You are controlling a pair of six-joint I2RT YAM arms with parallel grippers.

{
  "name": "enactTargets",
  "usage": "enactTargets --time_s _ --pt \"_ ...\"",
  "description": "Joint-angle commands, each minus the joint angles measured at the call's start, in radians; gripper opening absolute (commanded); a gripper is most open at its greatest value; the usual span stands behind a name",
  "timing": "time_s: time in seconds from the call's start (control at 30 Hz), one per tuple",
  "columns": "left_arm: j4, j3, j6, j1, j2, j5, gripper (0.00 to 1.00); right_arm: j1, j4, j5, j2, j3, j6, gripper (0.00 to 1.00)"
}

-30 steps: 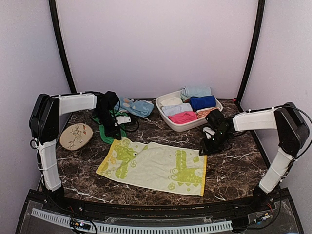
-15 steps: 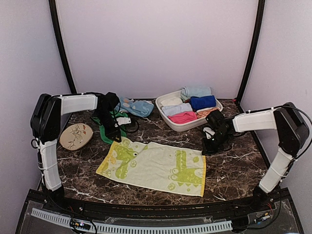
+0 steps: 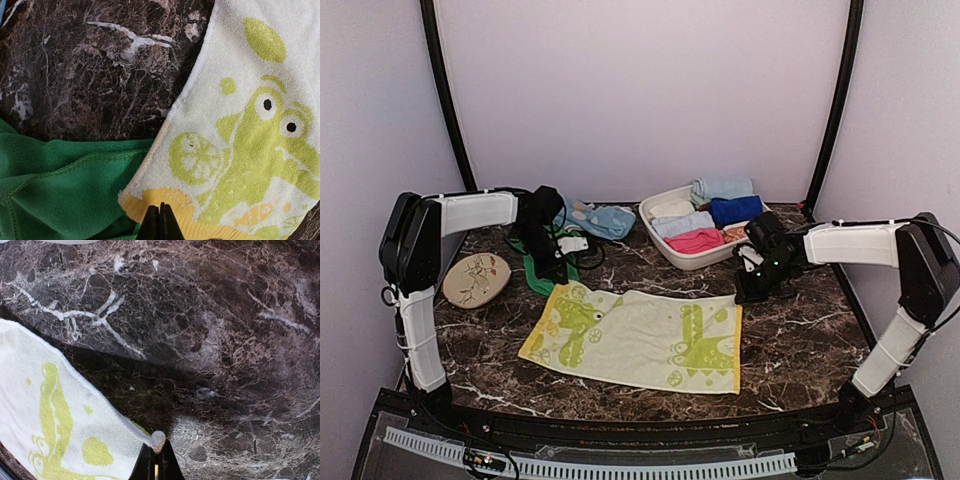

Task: Roll the towels
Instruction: Pick up the towel from the center of the board.

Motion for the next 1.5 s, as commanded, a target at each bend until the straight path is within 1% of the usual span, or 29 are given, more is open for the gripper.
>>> enactTargets --time_s 0.0,0.17,0.2,0.27,0.3,0.33,0.4,0.43,0.47,0.6,0.67,0.87,0.93,1.07,1.13,1.3,1.4,1.47 --pt "0.006 -0.012 -0.013 0.002 -0.120 -0.022 0.00 0.006 -0.024 0.037 -0.027 0.037 -0.006 0.00" --pt "0.053 -0.113 -0.018 0.001 -0.212 -0.047 0.00 0.006 -0.025 0.046 -0.020 0.038 -0.009 0.00" --pt "0.076 -0.145 -0.012 0.002 -0.225 -0.052 0.04 0.006 -0.025 0.046 -0.019 0.039 -0.011 0.00" --pt "0.107 -0.181 -0.008 0.002 -0.228 -0.057 0.28 0.005 -0.026 0.047 -0.018 0.036 -0.010 0.00" --pt "0.111 -0.184 -0.009 0.001 -0.216 -0.057 0.35 0.006 -0.026 0.046 -0.019 0.035 -0.010 0.00" --pt "0.107 -0.171 -0.018 0.002 -0.186 -0.053 0.41 0.007 -0.025 0.046 -0.021 0.033 -0.010 0.00" --pt "0.078 -0.123 -0.055 0.001 -0.127 -0.039 0.46 0.012 -0.025 0.050 -0.025 0.027 -0.007 0.00" --pt "0.070 -0.098 -0.078 0.001 -0.097 -0.031 0.52 0.014 -0.025 0.055 -0.030 0.021 -0.007 0.00" --pt "0.064 -0.074 -0.097 0.001 -0.073 -0.023 0.53 0.017 -0.027 0.059 -0.033 0.017 -0.006 0.00" --pt "0.083 -0.042 -0.146 0.002 -0.021 -0.031 0.53 0.028 -0.028 0.065 -0.037 -0.005 -0.004 0.00" --pt "0.087 -0.033 -0.166 0.003 -0.009 -0.044 0.53 0.036 -0.025 0.066 -0.072 -0.014 -0.002 0.00" --pt "0.083 -0.054 -0.183 0.005 -0.006 -0.041 0.52 0.041 -0.024 0.066 -0.074 -0.015 -0.001 0.00" --pt "0.072 -0.053 -0.199 0.010 -0.006 -0.005 0.48 0.043 -0.031 0.068 -0.073 -0.008 0.000 0.00" --pt "0.022 -0.025 -0.233 0.027 -0.004 0.111 0.46 0.043 -0.046 0.074 -0.076 0.008 -0.005 0.00" --pt "-0.005 -0.017 -0.239 0.033 0.001 0.134 0.43 0.043 -0.050 0.081 -0.078 0.011 -0.006 0.00" --pt "-0.029 -0.016 -0.249 0.047 0.005 0.171 0.26 0.043 -0.052 0.085 -0.079 0.014 -0.008 0.00" --pt "-0.028 -0.017 -0.254 0.054 0.005 0.178 0.21 0.043 -0.053 0.086 -0.080 0.015 -0.007 0.00" --pt "-0.026 -0.015 -0.256 0.054 0.003 0.177 0.15 0.043 -0.055 0.087 -0.081 0.015 -0.008 0.00"
